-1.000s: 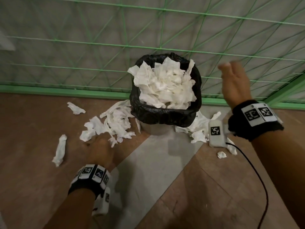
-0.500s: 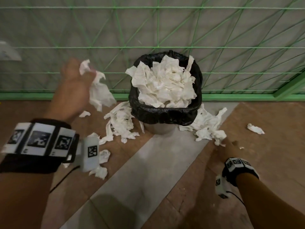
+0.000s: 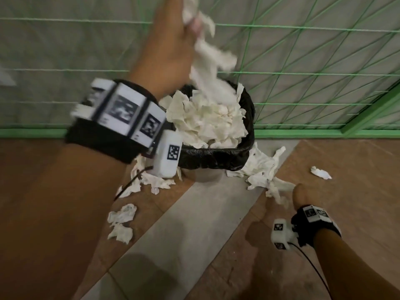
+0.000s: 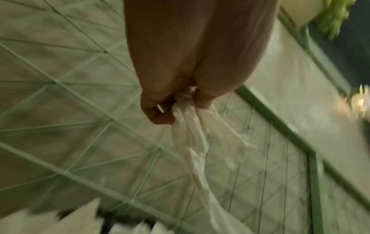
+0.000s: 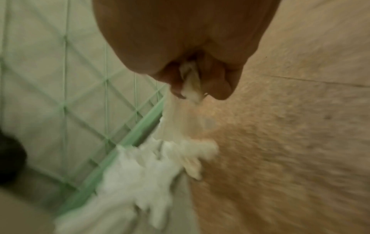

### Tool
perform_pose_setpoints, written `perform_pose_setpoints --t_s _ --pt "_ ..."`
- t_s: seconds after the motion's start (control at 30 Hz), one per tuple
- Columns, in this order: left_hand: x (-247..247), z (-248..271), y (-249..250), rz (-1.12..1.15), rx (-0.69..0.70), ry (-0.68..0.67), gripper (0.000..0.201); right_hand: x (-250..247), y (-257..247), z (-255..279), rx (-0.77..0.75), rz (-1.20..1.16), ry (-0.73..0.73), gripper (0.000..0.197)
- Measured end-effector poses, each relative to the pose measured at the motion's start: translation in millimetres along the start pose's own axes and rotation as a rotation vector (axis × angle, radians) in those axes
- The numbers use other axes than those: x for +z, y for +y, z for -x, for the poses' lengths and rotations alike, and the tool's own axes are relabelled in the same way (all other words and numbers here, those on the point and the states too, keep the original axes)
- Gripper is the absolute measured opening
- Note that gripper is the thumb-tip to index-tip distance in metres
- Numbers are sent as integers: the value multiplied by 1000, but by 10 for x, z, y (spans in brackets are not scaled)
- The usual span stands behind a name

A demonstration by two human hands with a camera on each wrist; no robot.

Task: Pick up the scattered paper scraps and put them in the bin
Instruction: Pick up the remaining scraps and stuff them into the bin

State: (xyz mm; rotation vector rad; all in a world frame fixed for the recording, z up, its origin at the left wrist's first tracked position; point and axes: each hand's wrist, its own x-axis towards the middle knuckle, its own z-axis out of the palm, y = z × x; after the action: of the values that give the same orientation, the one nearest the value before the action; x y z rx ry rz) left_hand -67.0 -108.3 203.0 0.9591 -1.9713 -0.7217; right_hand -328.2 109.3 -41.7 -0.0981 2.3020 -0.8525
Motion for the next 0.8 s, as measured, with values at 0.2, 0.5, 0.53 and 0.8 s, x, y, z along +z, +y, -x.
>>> perform_pose_setpoints --t_s 0.2,0.5,0.53,0.8 --pt "637 270 -477 -509 -263 -426 38 -337 -679 73 -110 -247 50 34" --pt "916 339 -606 -757 -309 -738 52 -821 -2478 1258 -901 -137 31 10" --pt "907 328 -608 -762 -272 -685 48 -777 -2615 1395 -978 -110 21 9" --pt "410 448 -600 -287 -249 -70 39 231 -2871 1453 -1243 712 -34 32"
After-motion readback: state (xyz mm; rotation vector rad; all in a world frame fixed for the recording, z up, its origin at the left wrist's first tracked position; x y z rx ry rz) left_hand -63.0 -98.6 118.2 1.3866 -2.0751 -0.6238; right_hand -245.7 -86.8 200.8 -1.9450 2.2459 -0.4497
